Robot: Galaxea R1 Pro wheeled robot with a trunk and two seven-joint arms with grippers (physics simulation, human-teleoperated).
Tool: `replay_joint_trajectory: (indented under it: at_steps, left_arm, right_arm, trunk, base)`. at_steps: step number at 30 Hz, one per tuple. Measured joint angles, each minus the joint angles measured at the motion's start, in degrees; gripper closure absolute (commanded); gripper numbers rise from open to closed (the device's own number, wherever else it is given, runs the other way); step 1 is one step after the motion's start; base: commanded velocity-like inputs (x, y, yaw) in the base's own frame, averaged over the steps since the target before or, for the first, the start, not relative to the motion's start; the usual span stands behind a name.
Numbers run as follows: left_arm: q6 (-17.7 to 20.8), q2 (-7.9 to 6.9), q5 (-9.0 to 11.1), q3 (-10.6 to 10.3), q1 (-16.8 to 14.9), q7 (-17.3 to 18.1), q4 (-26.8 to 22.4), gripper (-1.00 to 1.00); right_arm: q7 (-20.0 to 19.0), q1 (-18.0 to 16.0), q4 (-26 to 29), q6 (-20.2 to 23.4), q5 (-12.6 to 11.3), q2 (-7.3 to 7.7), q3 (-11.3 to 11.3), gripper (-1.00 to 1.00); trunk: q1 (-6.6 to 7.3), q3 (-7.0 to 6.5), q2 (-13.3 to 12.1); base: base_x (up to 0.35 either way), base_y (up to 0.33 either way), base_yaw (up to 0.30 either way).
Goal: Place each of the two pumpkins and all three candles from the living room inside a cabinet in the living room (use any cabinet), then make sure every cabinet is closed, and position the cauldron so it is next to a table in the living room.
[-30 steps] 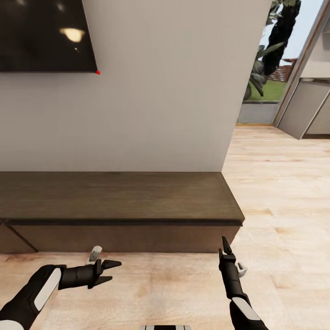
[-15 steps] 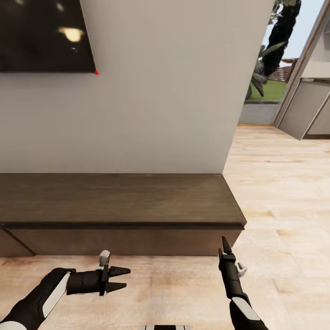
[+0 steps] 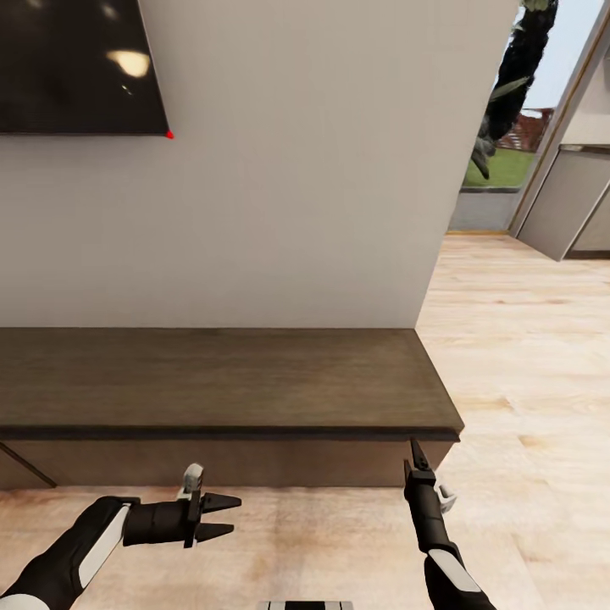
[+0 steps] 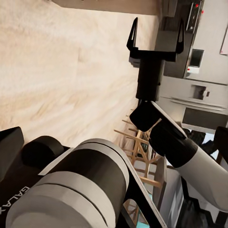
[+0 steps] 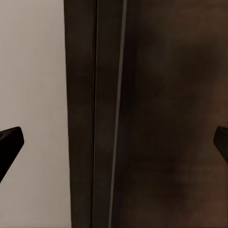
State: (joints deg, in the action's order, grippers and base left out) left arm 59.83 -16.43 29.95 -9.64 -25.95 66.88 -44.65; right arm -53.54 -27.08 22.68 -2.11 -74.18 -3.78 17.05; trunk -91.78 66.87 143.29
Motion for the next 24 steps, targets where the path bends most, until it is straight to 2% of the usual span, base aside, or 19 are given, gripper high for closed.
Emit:
replay_joint_trajectory:
  at_steps: [24]
  left_arm:
    - [0.0,0.08,0.0,0.0,0.0,0.0,0.0,-1.00]
  right_arm:
    - [0.0,0.0,0.0,0.1,0.0,0.09,0.0,-1.00]
  trunk:
    - [0.00,0.00,0.0]
  base:
    - [0.052,0.000,0.000]
